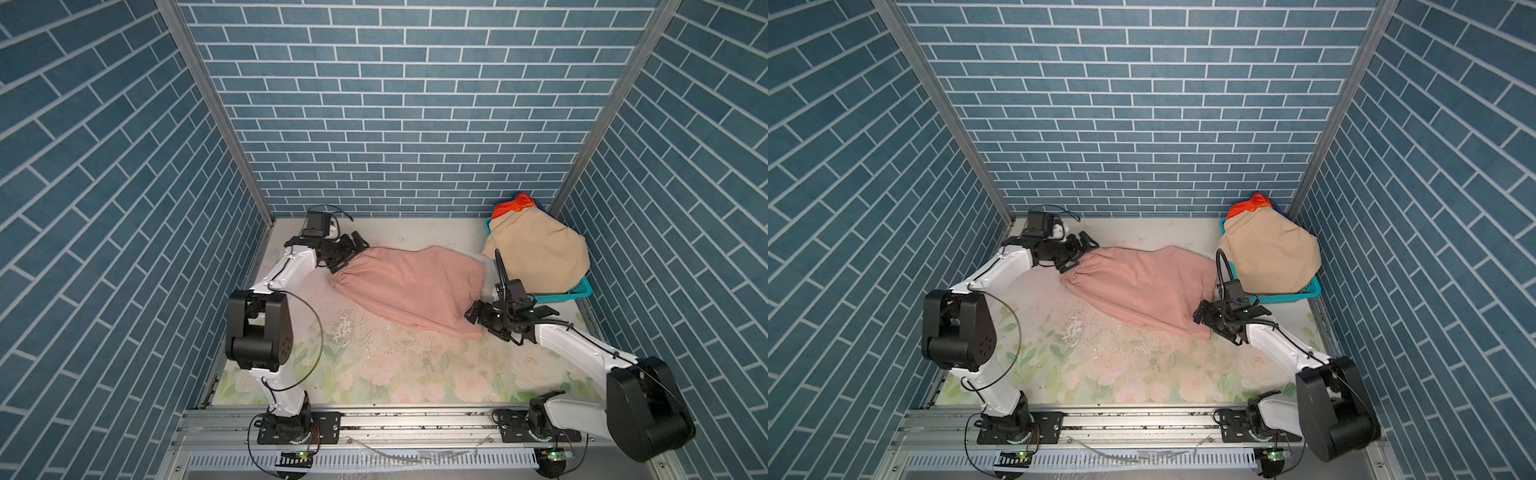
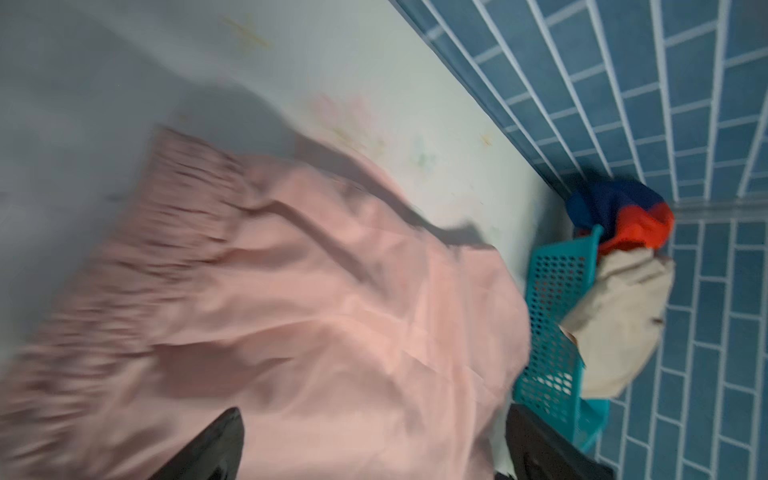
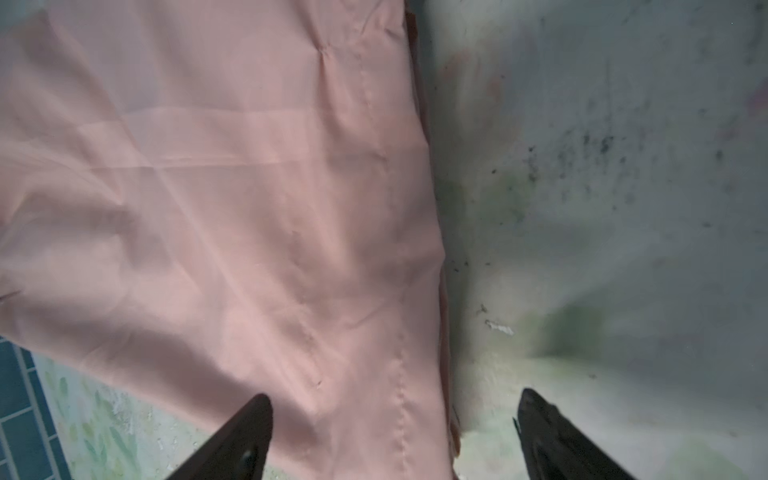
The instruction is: Fold and stack the shorts
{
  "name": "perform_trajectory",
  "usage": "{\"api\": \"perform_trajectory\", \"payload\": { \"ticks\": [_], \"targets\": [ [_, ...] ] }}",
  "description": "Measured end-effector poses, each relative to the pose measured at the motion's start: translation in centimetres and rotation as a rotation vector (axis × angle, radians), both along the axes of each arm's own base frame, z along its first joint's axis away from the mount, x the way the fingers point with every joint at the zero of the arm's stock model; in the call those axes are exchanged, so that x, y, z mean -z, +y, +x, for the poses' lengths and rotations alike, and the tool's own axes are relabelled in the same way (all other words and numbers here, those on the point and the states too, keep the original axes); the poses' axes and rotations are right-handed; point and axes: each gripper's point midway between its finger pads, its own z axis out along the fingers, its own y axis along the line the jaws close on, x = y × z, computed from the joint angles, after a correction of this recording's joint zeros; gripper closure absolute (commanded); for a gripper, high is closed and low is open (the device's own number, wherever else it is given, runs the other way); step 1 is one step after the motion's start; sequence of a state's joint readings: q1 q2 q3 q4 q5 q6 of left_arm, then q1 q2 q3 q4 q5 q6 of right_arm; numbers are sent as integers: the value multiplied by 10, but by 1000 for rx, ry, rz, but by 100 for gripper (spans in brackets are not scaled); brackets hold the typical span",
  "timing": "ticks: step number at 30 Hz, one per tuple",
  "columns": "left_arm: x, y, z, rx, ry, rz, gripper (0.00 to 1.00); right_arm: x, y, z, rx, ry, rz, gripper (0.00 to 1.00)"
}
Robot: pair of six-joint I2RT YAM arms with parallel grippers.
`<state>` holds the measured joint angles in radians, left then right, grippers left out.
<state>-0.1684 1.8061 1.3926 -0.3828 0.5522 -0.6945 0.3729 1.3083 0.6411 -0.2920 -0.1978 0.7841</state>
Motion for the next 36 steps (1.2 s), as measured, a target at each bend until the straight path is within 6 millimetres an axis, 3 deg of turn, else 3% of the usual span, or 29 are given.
{"api": "perform_trajectory", "payload": {
  "ticks": [2,4,6,10,16,21,30,36],
  "targets": [
    [17,-27,0,47,38,-36,0,4,2,6,-4,3,-5,7],
    [44,-31,3,46,90,-37,1,5,2,11,-8,1,-9,7],
    [70,-18,8,10,143,-22,0,4,2,19,-11,-10,-13,8],
    [92,19,19,-74,184,5,0,5,5,35,-18,-28,-14,14],
    [105,58,27,-157,194,8,0,17,14,54,-35,-39,-6,30],
    [104,65,22,-169,158,-16,0,19,26,73,-43,-70,36,45],
    [104,68,-4,-192,98,-60,0,29,53,112,-59,-79,95,100],
    [103,61,-31,-206,84,-103,1,27,41,147,-57,-51,42,100]
  ]
}}
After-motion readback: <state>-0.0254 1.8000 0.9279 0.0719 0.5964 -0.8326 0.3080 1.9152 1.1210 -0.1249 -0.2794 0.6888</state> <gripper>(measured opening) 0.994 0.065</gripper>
